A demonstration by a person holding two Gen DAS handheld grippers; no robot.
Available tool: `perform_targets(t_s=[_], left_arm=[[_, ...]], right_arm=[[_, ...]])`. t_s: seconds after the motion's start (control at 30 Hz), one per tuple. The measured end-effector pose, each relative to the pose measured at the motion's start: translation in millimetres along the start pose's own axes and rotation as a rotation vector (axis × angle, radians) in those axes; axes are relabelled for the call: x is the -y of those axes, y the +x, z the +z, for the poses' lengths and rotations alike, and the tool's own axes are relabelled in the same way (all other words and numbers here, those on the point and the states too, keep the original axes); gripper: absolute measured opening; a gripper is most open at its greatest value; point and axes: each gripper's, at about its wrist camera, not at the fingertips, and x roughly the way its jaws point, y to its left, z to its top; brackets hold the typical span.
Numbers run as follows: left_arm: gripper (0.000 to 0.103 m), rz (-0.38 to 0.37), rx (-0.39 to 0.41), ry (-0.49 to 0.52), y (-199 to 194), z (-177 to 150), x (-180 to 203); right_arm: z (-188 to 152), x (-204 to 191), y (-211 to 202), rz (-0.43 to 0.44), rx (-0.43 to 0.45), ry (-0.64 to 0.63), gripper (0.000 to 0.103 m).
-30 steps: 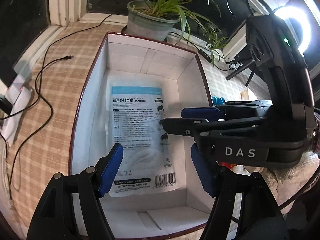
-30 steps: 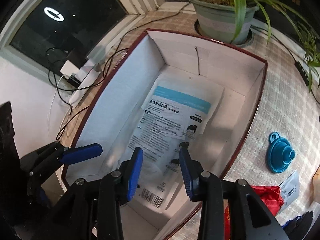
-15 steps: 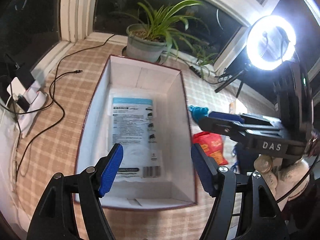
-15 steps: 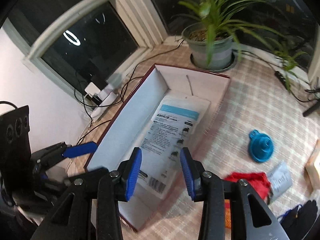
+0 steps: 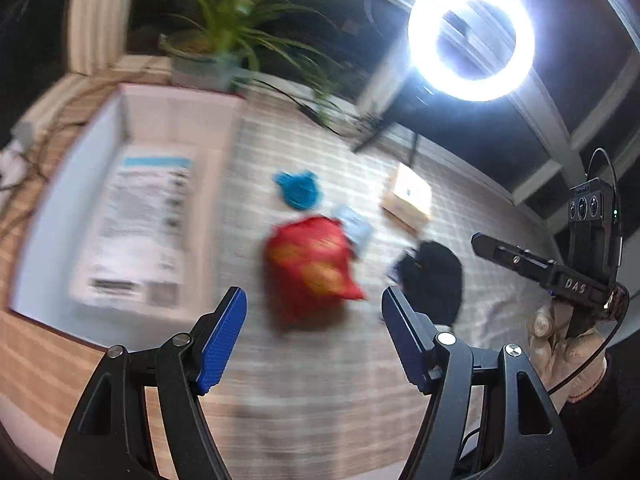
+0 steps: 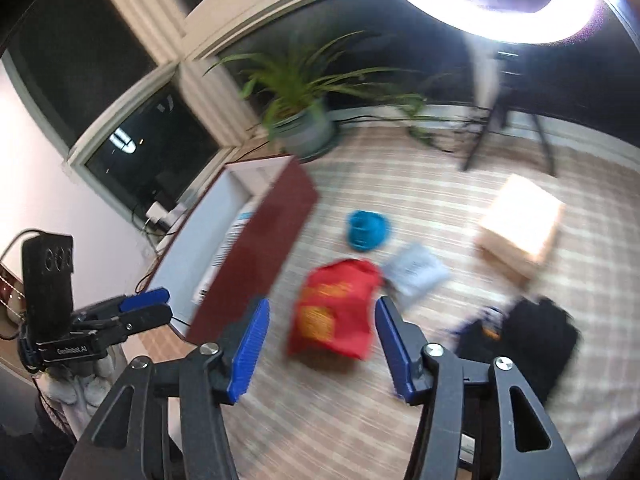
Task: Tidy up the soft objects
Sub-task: 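Move the right tool back toward the black knit glove, then close the right gripper on the glove's cuff label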
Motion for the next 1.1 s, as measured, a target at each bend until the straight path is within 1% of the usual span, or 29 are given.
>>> perform_targets(t_s=[0.03, 0.1, 0.13, 0.27, 0.33, 0.47, 0.6, 0.67, 0.8, 0.87, 0.93, 1.0, 1.07, 1.1], left_arm=[[0.069, -0.016, -0.009, 0.004, 6.9, -6.1, 11.2], [0.069, -0.046, -0.030, 0.014, 24.3, -18.8, 34.9], [0.069, -0.060, -0.042, 0.016, 32.9, -24.6, 45.8], [0.069, -0.116, -0.096, 0.024, 65.5, -49.6, 87.2], [0.069, -0.137, -0.132, 0.018, 83.7, -62.4, 104.6], [0.068, -0.161, -0.181, 0.011, 112.2, -81.3, 131.1], [0.065, -0.169, -0.227, -0.043, 140.7, -92.2, 138.8], [0.064, -0.170, -0.241, -0.062, 149.7, -95.2, 141.8], [0.064, -0.146, -0.247, -0.045, 159.1, -100.2, 151.3], [0.064, -0.118, -0.241, -0.033, 162.4, -101.2, 154.1], [0.064, -0.127, -0.246, -0.050, 167.1, -101.8, 155.7], [0.064, -0.111, -0.242, -0.049, 170.5, -101.0, 157.4], [0.064, -0.110, -0.242, -0.048, 175.5, -99.0, 159.4], [0.064, -0.105, -0.237, -0.043, 177.9, -97.1, 162.2]], right_arm=[[-5.8, 11.8, -7.9, -0.007, 0.005, 0.015, 0.058], [-17.9, 37.9, -24.3, -0.024, 0.019, 0.039, 0.060], [-23.8, 51.8, -31.7, -0.045, 0.024, 0.047, 0.062], [-39.7, 95.2, -48.8, -0.102, 0.035, 0.072, 0.062], [-46.5, 116.4, -48.9, -0.120, 0.013, 0.090, 0.062], [-58.8, 155.2, -40.9, -0.077, -0.039, 0.175, 0.062], [-69.9, 184.6, -25.5, -0.003, -0.100, 0.273, 0.062], [-72.5, 193.9, -16.9, 0.025, -0.128, 0.306, 0.061], [-72.7, 195.2, -3.8, 0.059, -0.167, 0.308, 0.058], [-71.3, 193.7, 2.7, 0.045, -0.189, 0.290, 0.057], [-70.7, 191.5, 9.2, 0.035, -0.209, 0.276, 0.056], [-72.0, 191.1, 15.1, 0.030, -0.225, 0.274, 0.053], [-73.5, 189.6, 20.5, 0.032, -0.240, 0.270, 0.046], [-73.8, 189.3, 22.3, 0.026, -0.244, 0.265, 0.044]])
